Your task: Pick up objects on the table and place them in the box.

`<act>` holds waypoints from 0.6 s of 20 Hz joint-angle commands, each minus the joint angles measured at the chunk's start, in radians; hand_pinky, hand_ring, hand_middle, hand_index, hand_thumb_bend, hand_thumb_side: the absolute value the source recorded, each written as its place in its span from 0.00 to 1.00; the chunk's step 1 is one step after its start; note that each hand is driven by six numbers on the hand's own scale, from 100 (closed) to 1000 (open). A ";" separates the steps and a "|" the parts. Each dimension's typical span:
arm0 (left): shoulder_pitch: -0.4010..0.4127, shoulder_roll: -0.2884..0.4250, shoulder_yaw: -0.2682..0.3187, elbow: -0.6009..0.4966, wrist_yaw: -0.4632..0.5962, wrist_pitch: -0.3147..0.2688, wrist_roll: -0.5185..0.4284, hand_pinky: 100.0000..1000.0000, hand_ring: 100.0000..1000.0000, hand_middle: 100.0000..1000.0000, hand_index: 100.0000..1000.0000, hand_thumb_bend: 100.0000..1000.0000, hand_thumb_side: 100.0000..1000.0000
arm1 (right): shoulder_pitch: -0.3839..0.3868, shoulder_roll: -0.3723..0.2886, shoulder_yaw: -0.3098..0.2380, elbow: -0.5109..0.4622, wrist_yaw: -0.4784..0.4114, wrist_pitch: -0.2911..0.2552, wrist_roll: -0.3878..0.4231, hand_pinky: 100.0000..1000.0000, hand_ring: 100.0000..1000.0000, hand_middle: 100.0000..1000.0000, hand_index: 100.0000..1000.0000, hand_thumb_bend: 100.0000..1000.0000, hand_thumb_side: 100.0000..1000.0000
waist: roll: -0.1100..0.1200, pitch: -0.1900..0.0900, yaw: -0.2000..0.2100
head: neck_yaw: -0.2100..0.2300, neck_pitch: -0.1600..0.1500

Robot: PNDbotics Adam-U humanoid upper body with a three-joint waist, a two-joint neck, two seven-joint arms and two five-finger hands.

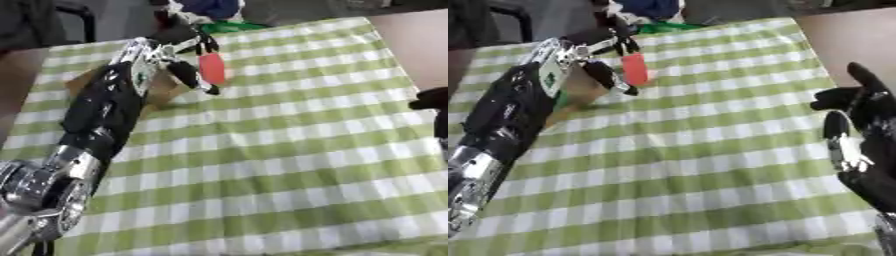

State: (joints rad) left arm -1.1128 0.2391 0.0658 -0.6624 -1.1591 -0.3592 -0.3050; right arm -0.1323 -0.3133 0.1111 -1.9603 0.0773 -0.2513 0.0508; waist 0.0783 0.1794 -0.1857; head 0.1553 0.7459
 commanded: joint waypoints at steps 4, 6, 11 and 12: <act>-0.031 -0.003 0.018 -0.007 -0.050 0.072 0.106 0.77 0.68 0.69 0.83 0.64 0.33 | -0.014 -0.008 0.000 -0.008 -0.005 -0.002 0.007 0.87 0.67 0.65 1.00 0.00 0.48 | -0.002 -0.011 -0.007 | 0.003 -0.001; -0.033 -0.005 0.025 0.003 -0.057 0.084 0.119 0.78 0.68 0.69 0.83 0.64 0.33 | -0.015 -0.007 0.001 -0.008 -0.005 -0.003 0.008 0.87 0.67 0.65 1.00 0.00 0.48 | 0.000 -0.009 -0.011 | 0.005 -0.003; -0.035 -0.001 0.052 0.026 -0.080 0.133 0.147 0.77 0.67 0.68 0.83 0.61 0.32 | -0.018 -0.007 0.002 -0.008 -0.005 -0.004 0.011 0.87 0.67 0.65 1.00 0.00 0.48 | 0.003 -0.002 -0.023 | 0.009 -0.009; -0.034 0.000 0.059 0.031 -0.082 0.147 0.159 0.77 0.67 0.68 0.82 0.60 0.31 | -0.018 -0.007 0.003 -0.007 -0.004 -0.004 0.011 0.87 0.67 0.65 1.00 0.00 0.49 | 0.004 0.000 -0.025 | 0.009 -0.011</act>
State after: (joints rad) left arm -1.1191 0.2203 0.1116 -0.6246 -1.2325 -0.2270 -0.1560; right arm -0.1408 -0.3133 0.1127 -1.9597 0.0773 -0.2514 0.0576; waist 0.0867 0.1939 -0.2117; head 0.1616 0.7452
